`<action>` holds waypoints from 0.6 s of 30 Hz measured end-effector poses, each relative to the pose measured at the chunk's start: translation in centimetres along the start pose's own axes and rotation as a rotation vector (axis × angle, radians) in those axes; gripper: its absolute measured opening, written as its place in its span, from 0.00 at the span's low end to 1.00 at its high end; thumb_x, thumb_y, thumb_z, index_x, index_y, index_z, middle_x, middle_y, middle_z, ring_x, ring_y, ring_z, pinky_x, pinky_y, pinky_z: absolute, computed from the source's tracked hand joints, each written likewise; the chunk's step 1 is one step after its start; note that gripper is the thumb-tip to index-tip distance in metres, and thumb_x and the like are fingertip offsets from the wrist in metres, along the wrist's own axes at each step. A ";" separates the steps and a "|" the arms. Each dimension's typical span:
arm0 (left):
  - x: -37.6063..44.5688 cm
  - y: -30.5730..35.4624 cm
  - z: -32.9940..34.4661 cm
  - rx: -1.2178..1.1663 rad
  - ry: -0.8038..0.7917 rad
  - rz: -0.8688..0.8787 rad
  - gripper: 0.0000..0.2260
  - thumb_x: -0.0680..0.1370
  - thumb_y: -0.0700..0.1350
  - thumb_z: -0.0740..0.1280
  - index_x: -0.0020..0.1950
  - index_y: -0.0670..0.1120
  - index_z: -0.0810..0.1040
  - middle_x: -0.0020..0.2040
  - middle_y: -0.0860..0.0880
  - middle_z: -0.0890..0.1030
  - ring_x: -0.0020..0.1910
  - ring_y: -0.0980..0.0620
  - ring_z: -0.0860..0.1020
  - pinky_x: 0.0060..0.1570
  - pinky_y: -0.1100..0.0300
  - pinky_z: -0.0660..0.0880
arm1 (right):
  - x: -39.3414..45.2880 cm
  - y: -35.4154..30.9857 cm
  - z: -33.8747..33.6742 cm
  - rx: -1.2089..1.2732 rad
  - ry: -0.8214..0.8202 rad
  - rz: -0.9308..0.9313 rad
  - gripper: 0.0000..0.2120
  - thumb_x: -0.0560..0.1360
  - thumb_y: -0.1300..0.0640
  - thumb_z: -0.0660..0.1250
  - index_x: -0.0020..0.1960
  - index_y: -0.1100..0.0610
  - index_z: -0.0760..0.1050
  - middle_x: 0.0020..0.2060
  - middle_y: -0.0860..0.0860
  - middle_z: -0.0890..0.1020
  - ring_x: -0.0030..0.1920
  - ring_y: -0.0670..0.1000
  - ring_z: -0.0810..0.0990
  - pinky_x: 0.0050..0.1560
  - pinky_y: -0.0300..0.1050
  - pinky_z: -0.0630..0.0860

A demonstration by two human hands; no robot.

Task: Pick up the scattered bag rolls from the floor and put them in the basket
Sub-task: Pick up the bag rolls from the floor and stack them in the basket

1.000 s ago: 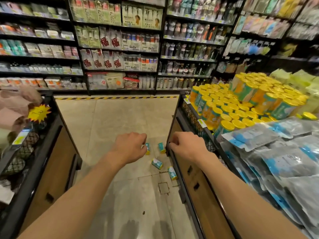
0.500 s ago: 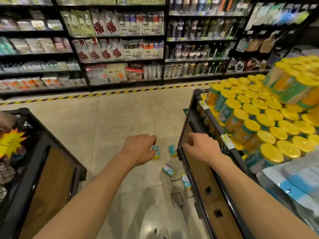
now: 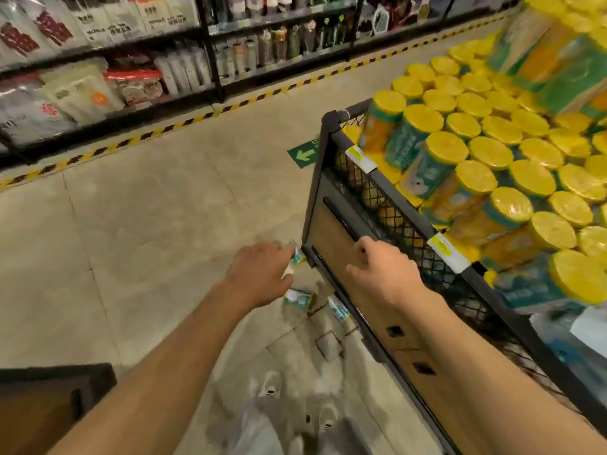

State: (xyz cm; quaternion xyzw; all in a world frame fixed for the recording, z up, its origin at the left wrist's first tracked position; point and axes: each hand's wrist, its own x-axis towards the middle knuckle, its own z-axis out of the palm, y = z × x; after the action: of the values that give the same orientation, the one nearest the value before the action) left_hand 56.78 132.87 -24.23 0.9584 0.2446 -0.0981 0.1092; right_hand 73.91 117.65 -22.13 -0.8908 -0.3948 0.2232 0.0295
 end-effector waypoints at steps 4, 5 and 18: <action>5.7 -1.8 5.9 0.000 -0.040 0.076 0.21 0.78 0.56 0.62 0.69 0.51 0.68 0.62 0.47 0.76 0.59 0.43 0.75 0.54 0.50 0.73 | 5.2 1.9 5.7 0.039 -0.038 0.073 0.24 0.76 0.39 0.67 0.67 0.49 0.70 0.60 0.50 0.79 0.58 0.56 0.79 0.55 0.55 0.79; 6.9 -2.3 7.8 -0.016 -0.051 0.082 0.22 0.78 0.56 0.63 0.70 0.50 0.68 0.61 0.47 0.76 0.59 0.43 0.75 0.54 0.49 0.74 | 6.6 2.5 7.4 0.057 -0.043 0.096 0.24 0.76 0.39 0.67 0.68 0.49 0.70 0.60 0.50 0.79 0.59 0.55 0.79 0.56 0.55 0.79; 19.0 -9.2 42.2 0.042 -0.215 0.097 0.27 0.75 0.57 0.68 0.70 0.50 0.67 0.63 0.46 0.75 0.61 0.42 0.75 0.49 0.48 0.77 | 19.0 12.9 39.9 0.108 -0.166 0.236 0.08 0.75 0.45 0.66 0.53 0.44 0.75 0.51 0.50 0.79 0.48 0.58 0.79 0.40 0.48 0.74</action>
State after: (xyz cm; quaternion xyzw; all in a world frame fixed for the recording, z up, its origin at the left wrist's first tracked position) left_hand 62.92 138.37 -70.69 0.9552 0.1827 -0.1998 0.1193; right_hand 77.17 117.48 -68.03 -0.9066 -0.2757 0.3189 0.0180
